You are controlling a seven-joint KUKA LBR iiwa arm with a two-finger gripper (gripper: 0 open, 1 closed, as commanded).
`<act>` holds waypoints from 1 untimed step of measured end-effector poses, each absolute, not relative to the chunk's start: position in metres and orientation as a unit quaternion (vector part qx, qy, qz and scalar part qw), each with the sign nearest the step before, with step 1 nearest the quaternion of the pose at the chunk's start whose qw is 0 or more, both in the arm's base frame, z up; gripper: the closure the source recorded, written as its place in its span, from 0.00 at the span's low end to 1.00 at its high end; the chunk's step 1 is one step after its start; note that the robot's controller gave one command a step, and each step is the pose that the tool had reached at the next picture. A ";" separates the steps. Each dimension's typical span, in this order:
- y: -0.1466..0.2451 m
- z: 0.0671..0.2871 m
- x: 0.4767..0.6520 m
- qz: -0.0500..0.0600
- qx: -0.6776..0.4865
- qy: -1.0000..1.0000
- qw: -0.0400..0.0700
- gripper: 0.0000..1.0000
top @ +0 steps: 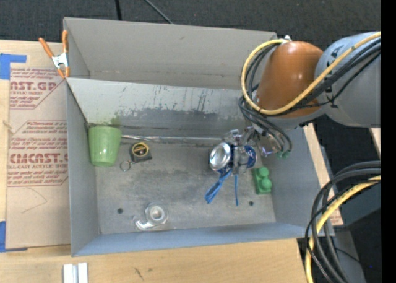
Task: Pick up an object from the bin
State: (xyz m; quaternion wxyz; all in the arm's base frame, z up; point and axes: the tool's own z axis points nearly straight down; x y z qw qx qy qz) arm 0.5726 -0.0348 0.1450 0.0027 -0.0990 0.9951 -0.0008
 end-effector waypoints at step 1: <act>-0.034 0.192 0.574 -0.001 -0.099 0.995 0.004 1.00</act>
Offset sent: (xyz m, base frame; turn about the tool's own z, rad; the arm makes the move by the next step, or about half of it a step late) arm 0.0001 0.0000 0.0438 0.0000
